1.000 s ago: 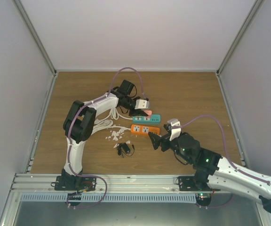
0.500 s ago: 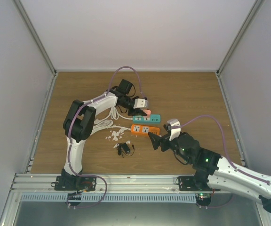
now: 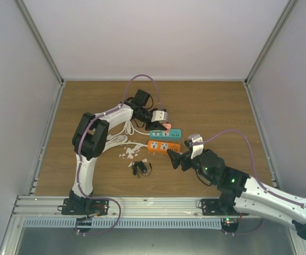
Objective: Insert the plug
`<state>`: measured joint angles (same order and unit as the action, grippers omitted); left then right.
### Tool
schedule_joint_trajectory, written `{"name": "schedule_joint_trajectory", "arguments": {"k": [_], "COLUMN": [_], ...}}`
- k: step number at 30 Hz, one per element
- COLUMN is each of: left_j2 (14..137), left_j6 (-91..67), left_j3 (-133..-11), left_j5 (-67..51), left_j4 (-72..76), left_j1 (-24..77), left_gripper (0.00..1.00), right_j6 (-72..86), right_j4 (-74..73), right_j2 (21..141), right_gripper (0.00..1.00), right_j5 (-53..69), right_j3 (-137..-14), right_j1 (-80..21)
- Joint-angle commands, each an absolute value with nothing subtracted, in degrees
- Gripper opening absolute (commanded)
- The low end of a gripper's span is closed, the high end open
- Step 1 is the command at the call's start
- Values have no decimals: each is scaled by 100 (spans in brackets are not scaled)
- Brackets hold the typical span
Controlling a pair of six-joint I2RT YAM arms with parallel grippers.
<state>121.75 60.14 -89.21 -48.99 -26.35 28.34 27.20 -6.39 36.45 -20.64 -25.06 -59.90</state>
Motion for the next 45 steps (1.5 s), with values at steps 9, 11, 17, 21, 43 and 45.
{"name": "schedule_joint_trajectory", "arguments": {"k": [9, 11, 17, 21, 43, 45], "left_j2": [12560, 12551, 12533, 12512, 12378, 12384], "left_j6": [5869, 5867, 5958, 6090, 6286, 6303], "left_j3": [-9183, -9169, -9163, -9163, -8984, -8959], "left_j5": [-4564, -4549, -4604, -4656, -4372, -4303], "left_j4": [-2722, -2733, -2857, -3019, -3234, -3247], "left_j1": [2821, 2821, 2819, 2821, 2831, 2809], "left_gripper": [0, 0, 0, 0, 0, 0], "right_j6": [2655, 2652, 2651, 2647, 2654, 2654], "right_j4": [-523, -526, -535, -541, -566, -569], "right_j2": [3672, 3673, 3674, 3674, 3655, 3660], "right_gripper": [100, 100, 100, 100, 100, 99], "right_j5": [-2077, -2073, -2082, -2074, -2052, -2044], "right_j3": [-2487, -2487, -2488, -2496, -2487, -2488], "right_j1": [-6055, -6050, -6055, -6053, -6055, -6052]}}
